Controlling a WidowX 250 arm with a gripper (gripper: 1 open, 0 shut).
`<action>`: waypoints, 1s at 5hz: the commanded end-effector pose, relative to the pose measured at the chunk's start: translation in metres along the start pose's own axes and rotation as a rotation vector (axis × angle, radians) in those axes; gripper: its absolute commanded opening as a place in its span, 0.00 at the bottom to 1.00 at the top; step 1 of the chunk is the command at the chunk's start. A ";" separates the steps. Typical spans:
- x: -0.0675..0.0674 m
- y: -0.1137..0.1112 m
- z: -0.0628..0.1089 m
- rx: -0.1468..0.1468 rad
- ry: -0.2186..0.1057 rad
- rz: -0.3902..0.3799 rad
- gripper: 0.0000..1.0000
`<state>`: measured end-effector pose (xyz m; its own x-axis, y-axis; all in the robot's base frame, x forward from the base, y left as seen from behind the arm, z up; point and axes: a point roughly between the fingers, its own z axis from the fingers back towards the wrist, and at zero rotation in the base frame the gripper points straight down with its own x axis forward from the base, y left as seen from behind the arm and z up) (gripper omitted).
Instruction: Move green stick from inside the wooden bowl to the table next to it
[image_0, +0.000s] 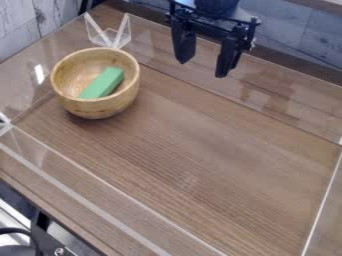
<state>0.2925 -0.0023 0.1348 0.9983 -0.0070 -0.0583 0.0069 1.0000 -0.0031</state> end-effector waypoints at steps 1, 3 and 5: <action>-0.007 0.005 -0.013 0.004 0.021 -0.025 1.00; -0.039 0.088 -0.011 0.024 -0.014 -0.077 1.00; -0.026 0.139 -0.020 0.039 -0.039 0.010 1.00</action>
<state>0.2606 0.1306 0.1016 0.9978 -0.0042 -0.0666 0.0048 1.0000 0.0081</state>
